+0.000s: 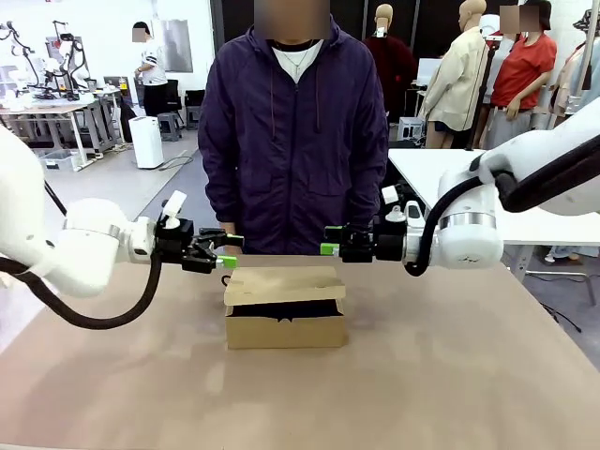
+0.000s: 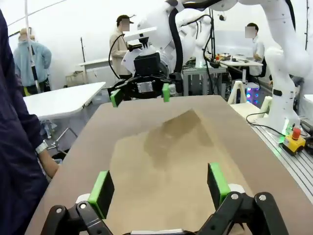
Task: Pack the items into the box.
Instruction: Close the Mailer Box.
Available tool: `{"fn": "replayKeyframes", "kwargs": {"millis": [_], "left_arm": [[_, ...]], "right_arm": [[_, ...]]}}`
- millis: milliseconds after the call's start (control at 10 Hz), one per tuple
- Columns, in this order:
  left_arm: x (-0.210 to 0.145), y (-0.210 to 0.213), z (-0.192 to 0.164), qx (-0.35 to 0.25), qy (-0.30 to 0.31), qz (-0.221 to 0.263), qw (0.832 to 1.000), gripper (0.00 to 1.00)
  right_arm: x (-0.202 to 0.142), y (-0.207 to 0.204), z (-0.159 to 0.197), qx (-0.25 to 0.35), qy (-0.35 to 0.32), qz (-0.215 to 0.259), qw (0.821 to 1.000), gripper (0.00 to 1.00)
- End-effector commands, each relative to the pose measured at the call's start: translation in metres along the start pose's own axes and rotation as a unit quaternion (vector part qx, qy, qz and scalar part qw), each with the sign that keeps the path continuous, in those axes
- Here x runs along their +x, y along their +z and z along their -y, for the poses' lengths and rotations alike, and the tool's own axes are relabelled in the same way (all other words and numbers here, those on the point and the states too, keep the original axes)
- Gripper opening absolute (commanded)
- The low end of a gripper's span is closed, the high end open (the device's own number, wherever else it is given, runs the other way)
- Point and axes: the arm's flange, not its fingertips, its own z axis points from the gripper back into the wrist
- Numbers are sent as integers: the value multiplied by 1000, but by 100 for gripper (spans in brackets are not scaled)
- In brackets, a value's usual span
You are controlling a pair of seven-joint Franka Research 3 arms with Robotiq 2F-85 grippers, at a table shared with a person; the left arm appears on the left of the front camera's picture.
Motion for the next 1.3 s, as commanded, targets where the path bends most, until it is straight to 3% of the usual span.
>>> {"fn": "replayKeyframes", "kwargs": {"millis": [0,400,1100,1200], "left_arm": [[-2,-3,-11,-16,21,-10,1000,100],[-23,-22,-3,-70,52,-46,995,100],[-32,-24,3,-116,54,-143,981,100],[-31,-24,3,-112,50,-137,983,100]], "right_arm": [[-6,-16,-5,40,23,-71,996,100],[-33,-24,-10,45,46,-150,987,100],[-43,-20,-8,41,43,-154,986,100],[-40,-18,-8,41,42,-150,987,100]]}}
